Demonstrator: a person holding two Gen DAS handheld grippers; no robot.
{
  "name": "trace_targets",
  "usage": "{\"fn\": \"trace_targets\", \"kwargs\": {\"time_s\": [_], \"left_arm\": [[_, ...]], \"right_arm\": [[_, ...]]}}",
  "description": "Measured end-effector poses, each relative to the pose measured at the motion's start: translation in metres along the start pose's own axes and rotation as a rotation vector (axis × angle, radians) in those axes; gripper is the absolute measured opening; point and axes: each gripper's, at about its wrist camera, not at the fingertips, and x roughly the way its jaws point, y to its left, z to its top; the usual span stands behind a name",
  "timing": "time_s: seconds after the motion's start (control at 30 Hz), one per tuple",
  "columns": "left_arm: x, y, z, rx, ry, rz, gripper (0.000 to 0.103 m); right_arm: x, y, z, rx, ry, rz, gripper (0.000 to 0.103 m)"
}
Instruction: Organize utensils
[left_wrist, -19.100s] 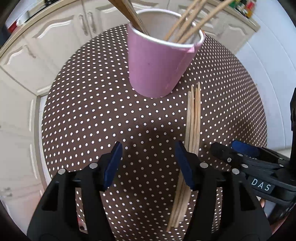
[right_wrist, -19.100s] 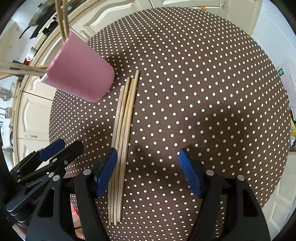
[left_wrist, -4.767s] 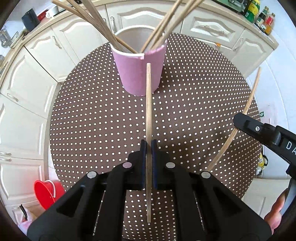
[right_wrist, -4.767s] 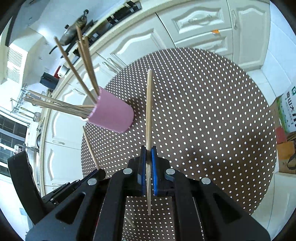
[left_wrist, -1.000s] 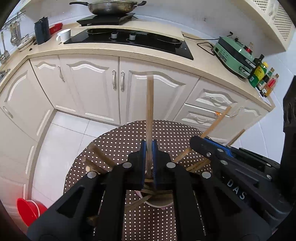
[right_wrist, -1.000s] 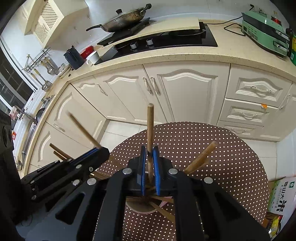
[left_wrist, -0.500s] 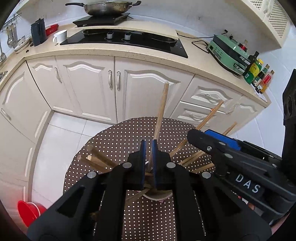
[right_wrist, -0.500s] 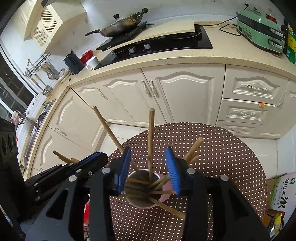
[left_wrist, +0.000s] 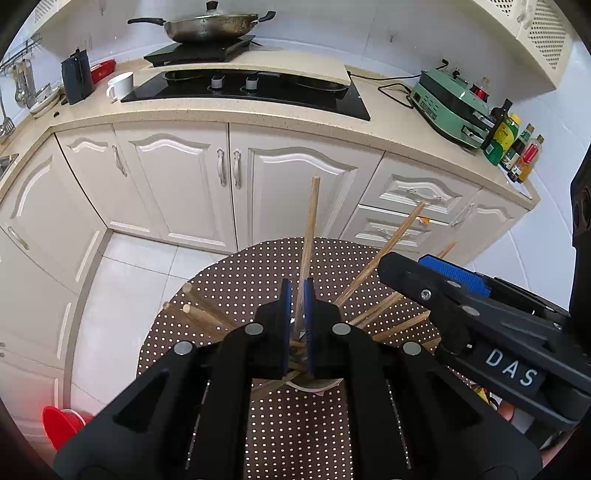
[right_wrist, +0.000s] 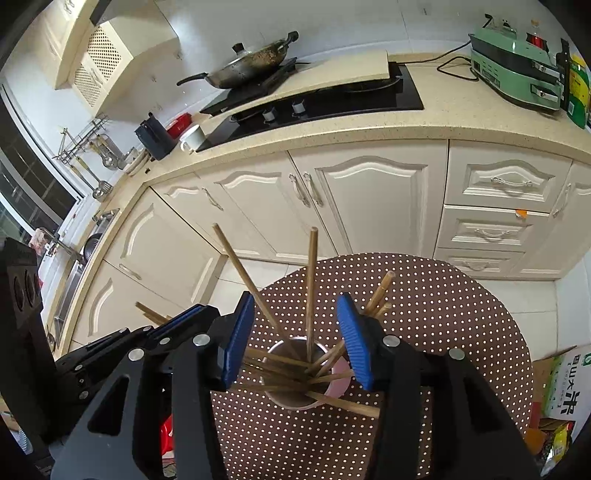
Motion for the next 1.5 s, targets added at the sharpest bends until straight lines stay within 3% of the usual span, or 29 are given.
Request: {"fn": "trace_targets", "kwargs": {"time_s": [0.57,1.0,1.1,1.17,1.5], "left_arm": [[-0.045,-0.009,-0.004,0.022,-0.080,0.015,0.008],[-0.098,-0.009,-0.026,0.035,-0.159,0.049,0.008],[-0.111,-0.008,-0.034,0.041,-0.183,0.044,0.027],[-0.124,-0.006,-0.041,0.050,-0.221,0.037,0.049],[-0.172,0.017,-0.076,0.133,-0.313,0.042,0.051]], "right_arm": [[-0.046,0.010,-0.008,-0.017,-0.076,0.013,0.055],[-0.101,0.024,-0.031,-0.058,-0.166,-0.019,0.084],[-0.113,0.026,-0.040,-0.054,-0.181,-0.016,0.087],[-0.121,0.030,-0.048,-0.058,-0.198,-0.015,0.088],[-0.153,0.049,-0.094,0.008,-0.260,-0.062,0.093]]}}
